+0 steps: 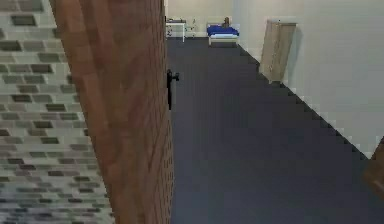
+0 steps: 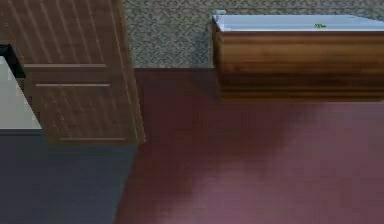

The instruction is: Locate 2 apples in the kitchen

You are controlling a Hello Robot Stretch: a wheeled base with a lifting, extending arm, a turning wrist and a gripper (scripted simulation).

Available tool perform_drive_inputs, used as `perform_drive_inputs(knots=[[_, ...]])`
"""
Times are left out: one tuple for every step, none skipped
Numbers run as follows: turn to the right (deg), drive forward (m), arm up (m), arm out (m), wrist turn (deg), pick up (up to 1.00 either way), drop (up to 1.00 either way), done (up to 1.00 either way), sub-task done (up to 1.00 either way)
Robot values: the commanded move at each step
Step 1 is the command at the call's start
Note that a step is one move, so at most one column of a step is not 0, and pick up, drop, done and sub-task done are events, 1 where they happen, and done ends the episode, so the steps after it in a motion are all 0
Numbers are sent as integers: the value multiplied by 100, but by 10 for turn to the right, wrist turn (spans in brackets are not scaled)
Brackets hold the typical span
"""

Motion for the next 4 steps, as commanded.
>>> perform_drive_inputs(knots=[[450, 0, 0, 0, 0, 0, 0, 0, 0], [420, 0, 0, 0, 0, 0, 0, 0, 0], [0, 100, 0, 0, 0, 0, 0, 0, 0], [30, 0, 0, 0, 0, 0, 0, 0, 0]])
